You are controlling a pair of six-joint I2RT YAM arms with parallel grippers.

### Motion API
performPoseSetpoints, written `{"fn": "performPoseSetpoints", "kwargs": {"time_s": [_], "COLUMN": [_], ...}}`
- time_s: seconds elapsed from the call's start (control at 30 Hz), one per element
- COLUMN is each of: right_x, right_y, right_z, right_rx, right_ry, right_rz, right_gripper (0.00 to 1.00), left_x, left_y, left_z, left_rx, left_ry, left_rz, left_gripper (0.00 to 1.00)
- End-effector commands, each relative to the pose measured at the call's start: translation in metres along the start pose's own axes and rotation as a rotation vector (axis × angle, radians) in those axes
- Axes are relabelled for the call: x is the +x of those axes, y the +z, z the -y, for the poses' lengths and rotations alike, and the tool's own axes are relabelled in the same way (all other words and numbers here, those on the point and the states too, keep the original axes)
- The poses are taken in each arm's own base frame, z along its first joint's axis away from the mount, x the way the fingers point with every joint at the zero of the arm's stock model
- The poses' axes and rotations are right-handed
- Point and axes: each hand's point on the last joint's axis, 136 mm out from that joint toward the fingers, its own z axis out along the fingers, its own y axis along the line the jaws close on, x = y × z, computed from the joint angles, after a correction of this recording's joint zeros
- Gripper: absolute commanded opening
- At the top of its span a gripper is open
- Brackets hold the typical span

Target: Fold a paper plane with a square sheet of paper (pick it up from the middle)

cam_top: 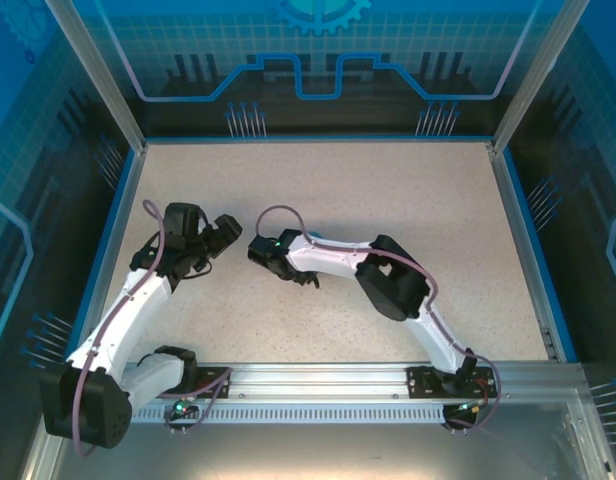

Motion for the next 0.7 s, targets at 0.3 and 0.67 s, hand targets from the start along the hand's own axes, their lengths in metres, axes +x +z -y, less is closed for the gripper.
{"fn": "performPoseSetpoints", "kwargs": {"time_s": [0.3, 0.67], "right_x": [0.009, 0.075], "right_y": [-0.100, -0.037], "right_z": [0.021, 0.090], "right_rx": [-0.415, -0.435], "right_ry": [0.219, 0.468], "right_rz": [0.322, 0.256], "right_gripper": [0.69, 0.99], "left_x": [0.024, 0.080], "left_y": [0.011, 0.042], "left_z": [-0.003, 0.011], "left_rx": [0.058, 0.084], "left_ry": [0.003, 0.044], "left_rz": [-0.099, -0.248], "left_gripper": [0.93, 0.93]}}
